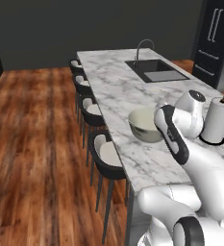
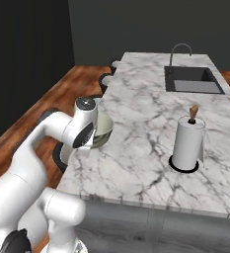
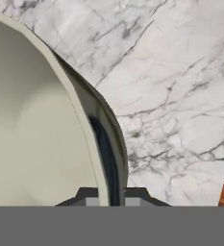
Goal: Pick up the bowls from the cabinet and place each bowl in front of a stool on the dining counter.
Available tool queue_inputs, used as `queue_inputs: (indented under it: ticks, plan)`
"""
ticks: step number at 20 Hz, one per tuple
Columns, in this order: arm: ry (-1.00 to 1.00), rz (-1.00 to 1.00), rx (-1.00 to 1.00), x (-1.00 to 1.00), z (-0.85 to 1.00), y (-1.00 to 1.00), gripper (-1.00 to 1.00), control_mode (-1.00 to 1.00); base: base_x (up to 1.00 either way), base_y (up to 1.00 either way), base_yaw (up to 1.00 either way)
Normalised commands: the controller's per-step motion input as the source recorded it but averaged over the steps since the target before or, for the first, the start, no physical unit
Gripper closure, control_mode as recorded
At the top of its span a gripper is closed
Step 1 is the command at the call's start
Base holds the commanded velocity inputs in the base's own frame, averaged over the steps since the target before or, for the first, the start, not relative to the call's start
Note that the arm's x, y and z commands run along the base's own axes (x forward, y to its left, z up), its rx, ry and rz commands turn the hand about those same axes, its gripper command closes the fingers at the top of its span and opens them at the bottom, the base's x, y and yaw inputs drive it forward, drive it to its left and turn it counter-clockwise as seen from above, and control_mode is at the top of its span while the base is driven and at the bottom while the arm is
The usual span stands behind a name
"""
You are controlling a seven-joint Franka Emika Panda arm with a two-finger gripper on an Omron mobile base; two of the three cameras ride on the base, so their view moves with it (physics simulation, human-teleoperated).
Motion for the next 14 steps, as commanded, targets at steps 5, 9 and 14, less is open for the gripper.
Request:
queue_inputs:
  ticks: [5,9,14]
  plan:
    - [0.00,0.00,0.00,0.64,-0.58,-0.02,1.00,-1.00,0.00,0.00,0.00]
    - [0.00,0.00,0.00,0.46,-0.27,-0.01,1.00,-1.00,0.00,0.00,0.00]
    - [0.07,0.00,0.00,0.34,-0.11,-0.01,1.00,-1.00,0.00,0.00,0.00]
